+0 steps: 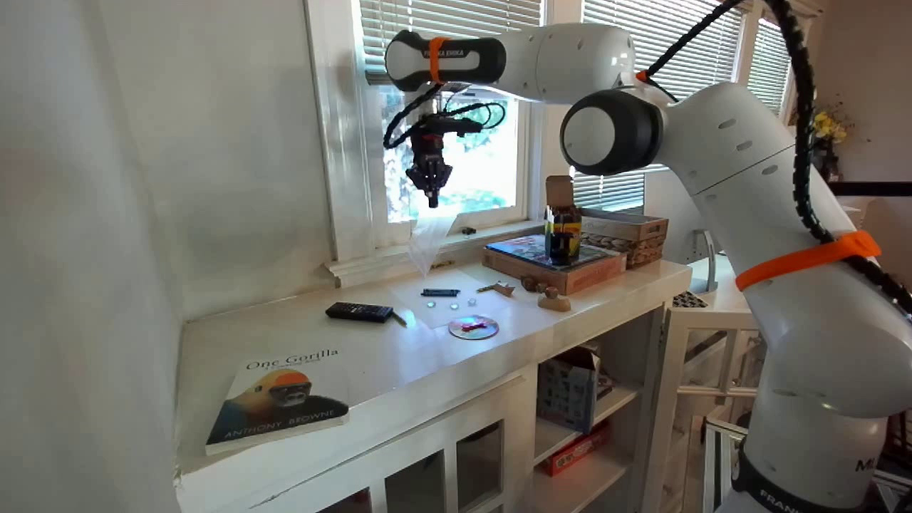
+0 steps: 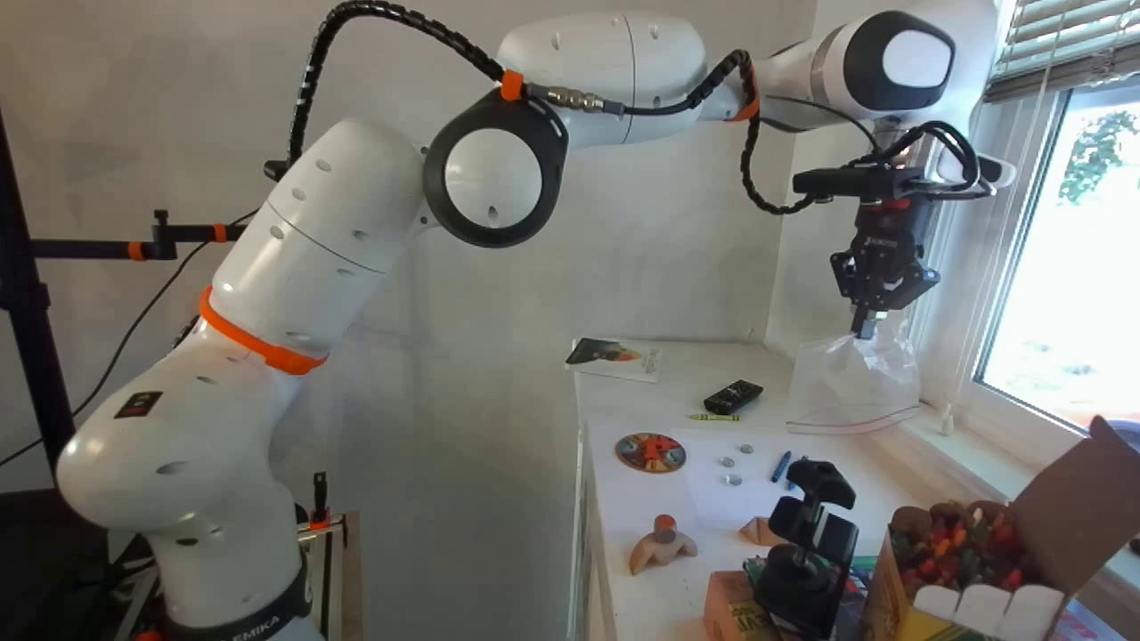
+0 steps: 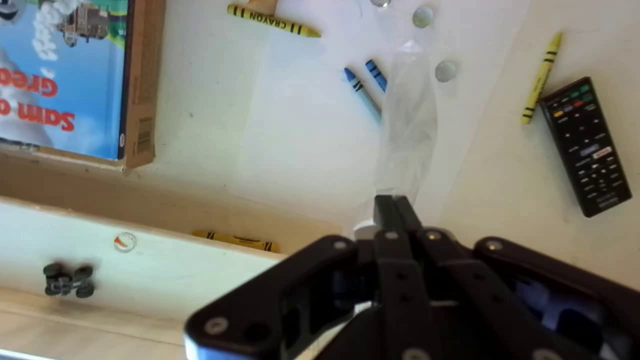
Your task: Pick up the plastic bag and shake it
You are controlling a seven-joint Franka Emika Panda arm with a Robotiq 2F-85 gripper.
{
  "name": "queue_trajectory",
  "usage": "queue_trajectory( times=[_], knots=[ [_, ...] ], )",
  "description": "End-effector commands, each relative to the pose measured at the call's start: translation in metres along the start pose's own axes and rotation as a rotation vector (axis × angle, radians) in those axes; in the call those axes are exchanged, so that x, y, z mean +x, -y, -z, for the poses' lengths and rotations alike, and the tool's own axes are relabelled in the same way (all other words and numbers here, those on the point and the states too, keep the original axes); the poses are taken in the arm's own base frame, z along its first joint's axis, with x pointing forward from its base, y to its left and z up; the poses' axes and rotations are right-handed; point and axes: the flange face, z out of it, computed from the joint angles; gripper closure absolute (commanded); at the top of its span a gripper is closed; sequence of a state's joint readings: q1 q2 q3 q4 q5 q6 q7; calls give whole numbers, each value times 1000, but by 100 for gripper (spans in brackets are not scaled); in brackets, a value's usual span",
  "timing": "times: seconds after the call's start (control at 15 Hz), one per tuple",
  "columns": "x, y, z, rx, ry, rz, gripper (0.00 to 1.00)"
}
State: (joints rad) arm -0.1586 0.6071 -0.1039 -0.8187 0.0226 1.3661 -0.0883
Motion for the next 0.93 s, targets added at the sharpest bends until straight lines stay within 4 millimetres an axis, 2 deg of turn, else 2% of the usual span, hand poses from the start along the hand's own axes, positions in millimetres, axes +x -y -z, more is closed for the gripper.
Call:
queue_trajectory(
  times=[0.0,0.4,0.47,0.53,0.67,0.87],
  knots=[
    [15,40,-26,-181,-8,99,100],
    [34,103,-74,-456,-43,286,100],
    [34,112,-80,-498,-50,323,75],
    [36,122,-87,-535,-66,362,73],
    [38,141,-97,-595,-116,441,60],
    [31,164,-98,-478,-179,488,37]
  ],
)
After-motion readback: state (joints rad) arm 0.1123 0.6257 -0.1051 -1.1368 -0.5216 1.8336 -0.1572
